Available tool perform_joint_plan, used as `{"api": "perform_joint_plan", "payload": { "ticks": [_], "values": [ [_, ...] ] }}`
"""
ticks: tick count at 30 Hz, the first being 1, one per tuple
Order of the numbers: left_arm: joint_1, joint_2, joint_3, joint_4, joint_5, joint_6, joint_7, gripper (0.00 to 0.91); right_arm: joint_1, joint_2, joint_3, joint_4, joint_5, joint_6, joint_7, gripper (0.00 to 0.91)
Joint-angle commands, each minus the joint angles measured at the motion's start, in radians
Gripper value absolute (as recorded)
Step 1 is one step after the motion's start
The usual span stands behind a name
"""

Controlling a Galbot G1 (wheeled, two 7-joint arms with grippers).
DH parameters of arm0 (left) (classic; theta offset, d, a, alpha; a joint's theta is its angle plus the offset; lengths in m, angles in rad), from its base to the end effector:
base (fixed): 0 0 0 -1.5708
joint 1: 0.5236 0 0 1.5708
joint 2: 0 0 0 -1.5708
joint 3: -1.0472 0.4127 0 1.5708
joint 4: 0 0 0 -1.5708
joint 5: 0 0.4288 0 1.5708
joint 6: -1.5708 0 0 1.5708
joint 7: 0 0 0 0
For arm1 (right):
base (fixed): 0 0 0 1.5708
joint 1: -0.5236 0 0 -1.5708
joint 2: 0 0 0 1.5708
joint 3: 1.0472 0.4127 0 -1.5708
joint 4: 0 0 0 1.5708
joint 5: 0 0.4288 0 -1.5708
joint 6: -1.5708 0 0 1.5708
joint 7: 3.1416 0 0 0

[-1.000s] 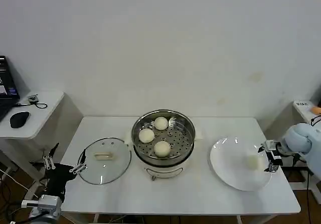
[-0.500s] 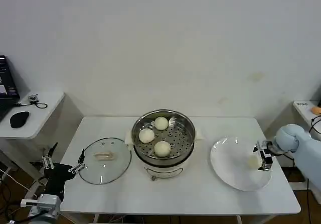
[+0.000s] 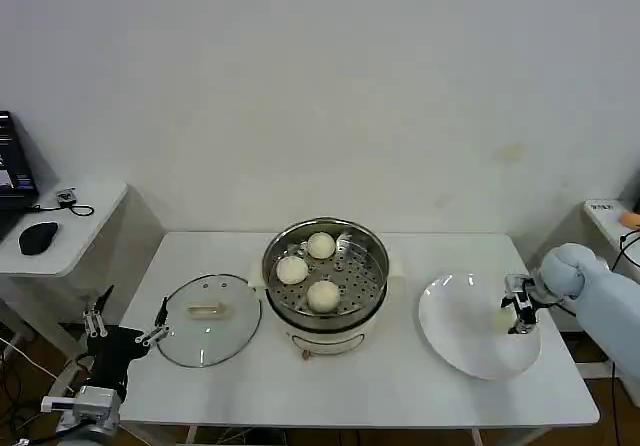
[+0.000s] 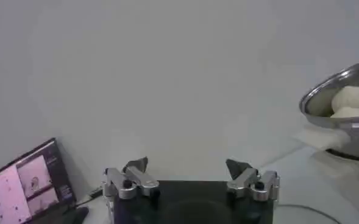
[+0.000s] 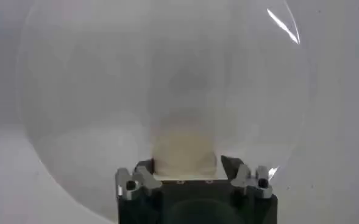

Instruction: Take steamed baozi put them in steamer then cover it.

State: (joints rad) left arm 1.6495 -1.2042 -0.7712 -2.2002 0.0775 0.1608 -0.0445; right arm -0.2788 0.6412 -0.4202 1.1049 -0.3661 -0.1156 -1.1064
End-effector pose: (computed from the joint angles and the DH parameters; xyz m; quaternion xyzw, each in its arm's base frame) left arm 0.2094 0.1368 -0.2886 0.0380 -0.9653 -0.2558 0.0361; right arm 0.5860 -0.2995 -0.2829 0.4284 -0.5551 0.5467 0.4578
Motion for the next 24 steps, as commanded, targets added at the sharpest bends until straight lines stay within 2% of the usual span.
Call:
{"api": "perform_joint_plan", "payload": {
  "ticks": [1,6,11,17,24],
  "values": [
    [0.003,0.000,-0.005,-0.002,-0.002,-0.001,-0.001,0.907,0.087,-0.040,-0.058,0.048,0.060,-0.027,-0.040,0.615],
    [0.002,0.003,-0.004,-0.002,-0.003,-0.001,0.000,0.907,0.241,-0.085,-0.183,0.108,0.143,-0.055,-0.050,0.615],
    [-0.008,0.006,0.000,-0.002,-0.003,0.001,0.000,0.907,0.412,-0.087,-0.273,0.153,0.247,-0.090,-0.059,0.625],
    [-0.016,0.013,-0.003,0.006,-0.005,0.001,0.000,0.907,0.676,0.003,-0.452,0.178,0.365,-0.155,-0.061,0.625],
    [-0.025,0.016,-0.008,0.017,-0.005,0.000,0.000,0.907,0.867,0.178,-0.617,0.210,0.559,-0.259,0.016,0.625]
  ]
}}
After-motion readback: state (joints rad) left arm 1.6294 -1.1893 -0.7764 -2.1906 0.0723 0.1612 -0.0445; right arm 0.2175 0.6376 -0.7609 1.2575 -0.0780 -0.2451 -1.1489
